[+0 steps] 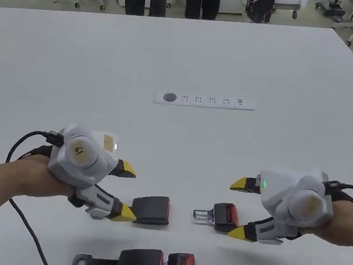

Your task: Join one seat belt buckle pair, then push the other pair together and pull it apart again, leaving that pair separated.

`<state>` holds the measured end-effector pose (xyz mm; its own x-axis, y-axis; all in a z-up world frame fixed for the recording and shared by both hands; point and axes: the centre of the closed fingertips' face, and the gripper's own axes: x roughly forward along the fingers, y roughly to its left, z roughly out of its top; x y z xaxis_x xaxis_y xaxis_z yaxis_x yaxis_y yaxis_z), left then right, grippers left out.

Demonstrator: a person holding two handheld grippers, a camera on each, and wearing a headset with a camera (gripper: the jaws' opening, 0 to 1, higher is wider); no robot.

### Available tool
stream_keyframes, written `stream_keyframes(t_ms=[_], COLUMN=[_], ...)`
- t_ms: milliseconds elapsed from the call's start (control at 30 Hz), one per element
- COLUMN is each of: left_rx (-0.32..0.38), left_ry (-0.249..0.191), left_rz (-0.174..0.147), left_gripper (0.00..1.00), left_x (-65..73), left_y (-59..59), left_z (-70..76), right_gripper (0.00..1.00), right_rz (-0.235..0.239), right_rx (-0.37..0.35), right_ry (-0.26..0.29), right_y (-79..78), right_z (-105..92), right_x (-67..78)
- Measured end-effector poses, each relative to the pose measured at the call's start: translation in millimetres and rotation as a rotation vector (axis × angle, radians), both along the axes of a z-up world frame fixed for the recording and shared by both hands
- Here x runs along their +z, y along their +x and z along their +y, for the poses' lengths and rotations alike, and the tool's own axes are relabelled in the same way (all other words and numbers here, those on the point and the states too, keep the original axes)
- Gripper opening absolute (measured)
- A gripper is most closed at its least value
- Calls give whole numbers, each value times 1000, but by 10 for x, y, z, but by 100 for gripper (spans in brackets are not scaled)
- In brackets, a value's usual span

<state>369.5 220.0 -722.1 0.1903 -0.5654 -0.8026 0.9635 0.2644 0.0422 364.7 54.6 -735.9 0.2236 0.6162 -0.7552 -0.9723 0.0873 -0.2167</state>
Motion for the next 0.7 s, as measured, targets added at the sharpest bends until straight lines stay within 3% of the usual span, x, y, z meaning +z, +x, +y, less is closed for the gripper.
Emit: stream_keyframes(t_ms=[300,533,700], left_rx=[-31,-61,-78], left_ry=[34,67,85], left_rz=[48,106,129], left_gripper=[49,44,40], left_x=[-148,-295,-340], left_y=[40,-33,-92], left_z=[-12,3,-5], right_gripper=[45,43,38], right_rz=[34,71,102], right_rx=[26,50,58], right_ry=[-18,-35,-47], right_y=[37,-28,-67], right_z=[-39,-27,-24], right_x=[-142,-241,-306])
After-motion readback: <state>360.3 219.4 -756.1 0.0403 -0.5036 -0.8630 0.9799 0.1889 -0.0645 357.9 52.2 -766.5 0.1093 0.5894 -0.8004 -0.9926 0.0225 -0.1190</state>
